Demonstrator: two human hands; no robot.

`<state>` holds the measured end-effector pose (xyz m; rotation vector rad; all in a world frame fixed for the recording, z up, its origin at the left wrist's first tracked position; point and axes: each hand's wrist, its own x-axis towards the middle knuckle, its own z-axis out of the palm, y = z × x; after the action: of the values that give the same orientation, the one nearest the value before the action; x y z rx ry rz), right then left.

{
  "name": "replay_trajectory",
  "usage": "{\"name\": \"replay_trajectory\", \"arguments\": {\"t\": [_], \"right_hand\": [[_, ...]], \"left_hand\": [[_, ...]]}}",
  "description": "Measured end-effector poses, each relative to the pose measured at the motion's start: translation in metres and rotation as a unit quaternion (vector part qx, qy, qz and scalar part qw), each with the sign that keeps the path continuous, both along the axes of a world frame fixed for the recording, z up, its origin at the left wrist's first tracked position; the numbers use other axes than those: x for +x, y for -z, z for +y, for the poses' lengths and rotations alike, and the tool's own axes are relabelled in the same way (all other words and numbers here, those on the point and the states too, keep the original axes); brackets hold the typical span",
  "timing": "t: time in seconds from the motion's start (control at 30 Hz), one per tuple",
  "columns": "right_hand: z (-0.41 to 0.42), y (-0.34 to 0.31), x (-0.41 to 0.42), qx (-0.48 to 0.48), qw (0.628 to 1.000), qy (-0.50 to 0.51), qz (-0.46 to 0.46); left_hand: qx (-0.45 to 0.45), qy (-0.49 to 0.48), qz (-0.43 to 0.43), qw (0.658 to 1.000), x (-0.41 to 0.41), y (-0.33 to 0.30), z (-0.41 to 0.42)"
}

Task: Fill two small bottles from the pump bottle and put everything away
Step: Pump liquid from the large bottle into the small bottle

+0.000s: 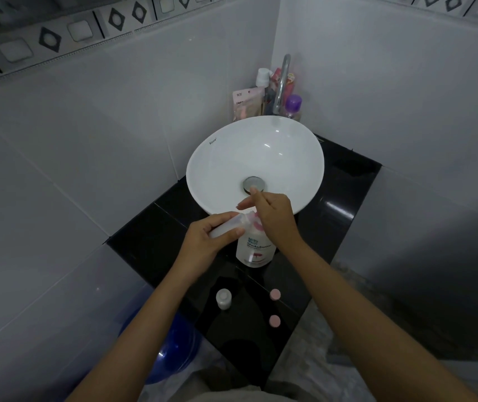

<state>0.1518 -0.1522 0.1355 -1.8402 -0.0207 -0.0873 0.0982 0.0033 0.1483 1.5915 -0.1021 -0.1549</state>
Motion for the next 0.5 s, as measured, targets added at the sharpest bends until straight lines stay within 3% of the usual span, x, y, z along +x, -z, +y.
{"name": "replay_trajectory", "arguments": {"t": [0.5], "right_hand": [[0.001, -0.006, 0.0, 0.031, 0.999, 0.003, 0.012]], "left_hand": [[-0.001, 0.0, -0.004, 1.0, -0.001, 0.001, 0.001]]}}
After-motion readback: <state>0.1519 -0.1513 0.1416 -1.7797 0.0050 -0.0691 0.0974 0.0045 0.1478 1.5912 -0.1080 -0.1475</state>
